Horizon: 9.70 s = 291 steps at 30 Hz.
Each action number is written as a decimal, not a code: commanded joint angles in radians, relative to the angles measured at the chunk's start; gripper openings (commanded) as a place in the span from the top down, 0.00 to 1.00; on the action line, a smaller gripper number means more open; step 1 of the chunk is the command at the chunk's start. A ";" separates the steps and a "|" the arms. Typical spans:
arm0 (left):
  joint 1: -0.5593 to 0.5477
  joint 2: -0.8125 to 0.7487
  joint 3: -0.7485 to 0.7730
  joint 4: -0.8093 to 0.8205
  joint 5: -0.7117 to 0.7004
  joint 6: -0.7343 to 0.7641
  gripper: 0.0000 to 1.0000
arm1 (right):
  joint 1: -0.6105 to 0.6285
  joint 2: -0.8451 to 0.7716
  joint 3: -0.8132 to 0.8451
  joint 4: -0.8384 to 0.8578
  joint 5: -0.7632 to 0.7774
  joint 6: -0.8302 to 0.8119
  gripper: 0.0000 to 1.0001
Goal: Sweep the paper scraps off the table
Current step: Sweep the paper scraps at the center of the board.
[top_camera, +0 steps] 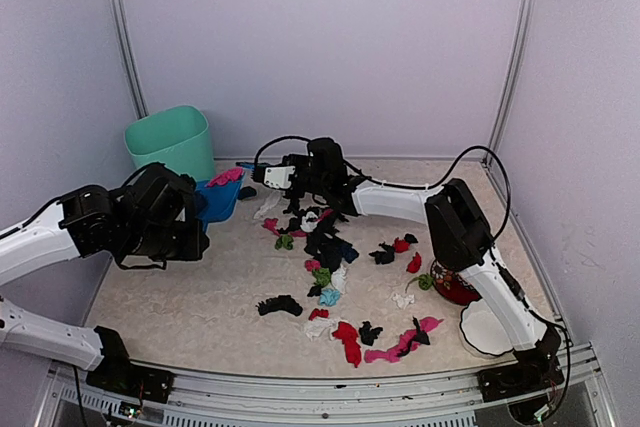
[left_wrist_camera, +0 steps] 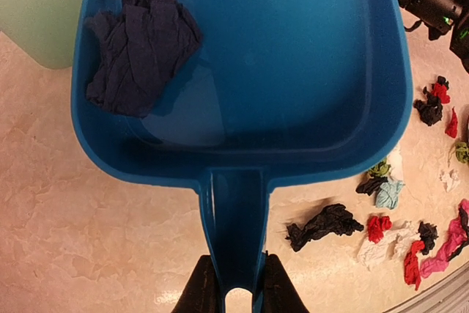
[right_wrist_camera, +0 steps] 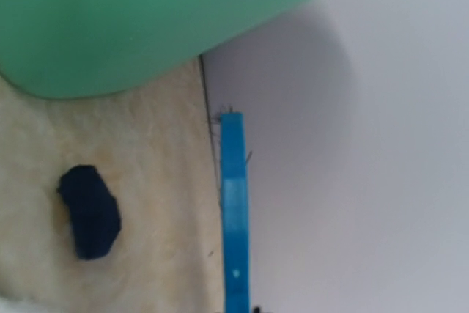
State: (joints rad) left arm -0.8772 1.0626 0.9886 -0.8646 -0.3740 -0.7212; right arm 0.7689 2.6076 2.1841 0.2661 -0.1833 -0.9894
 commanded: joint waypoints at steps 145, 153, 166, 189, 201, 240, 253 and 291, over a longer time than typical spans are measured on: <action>-0.098 0.135 -0.136 0.272 0.138 0.178 1.00 | 0.056 -1.357 -1.125 -1.014 0.273 1.593 1.00; -0.098 0.149 -0.121 0.274 0.137 0.194 1.00 | 0.056 -1.543 -1.105 -1.228 0.213 1.631 1.00; -0.099 0.161 -0.104 0.302 0.188 0.204 1.00 | 0.059 -1.759 -1.348 -1.323 -0.097 1.726 1.00; -0.101 0.154 -0.110 0.276 0.174 0.173 1.00 | 0.074 -1.573 -1.587 -0.565 0.103 1.714 1.00; -0.088 0.147 -0.101 0.258 0.160 0.180 1.00 | 0.078 -1.628 -1.269 -0.918 0.140 1.552 1.00; -0.096 0.043 -0.167 0.178 0.148 0.090 1.00 | 0.200 -1.059 -0.898 -0.963 0.214 0.988 1.00; -0.069 0.031 -0.134 0.168 0.094 0.081 1.00 | 0.224 -1.047 -0.887 -0.790 -0.122 1.097 1.00; -0.212 0.066 -0.217 0.196 0.136 -0.002 1.00 | 0.047 -1.076 -1.049 -0.475 0.113 1.328 1.00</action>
State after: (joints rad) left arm -1.0569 1.0973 0.7979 -0.7238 -0.2596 -0.7322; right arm 0.8413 1.6169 1.1461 -0.1783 -0.1211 0.3748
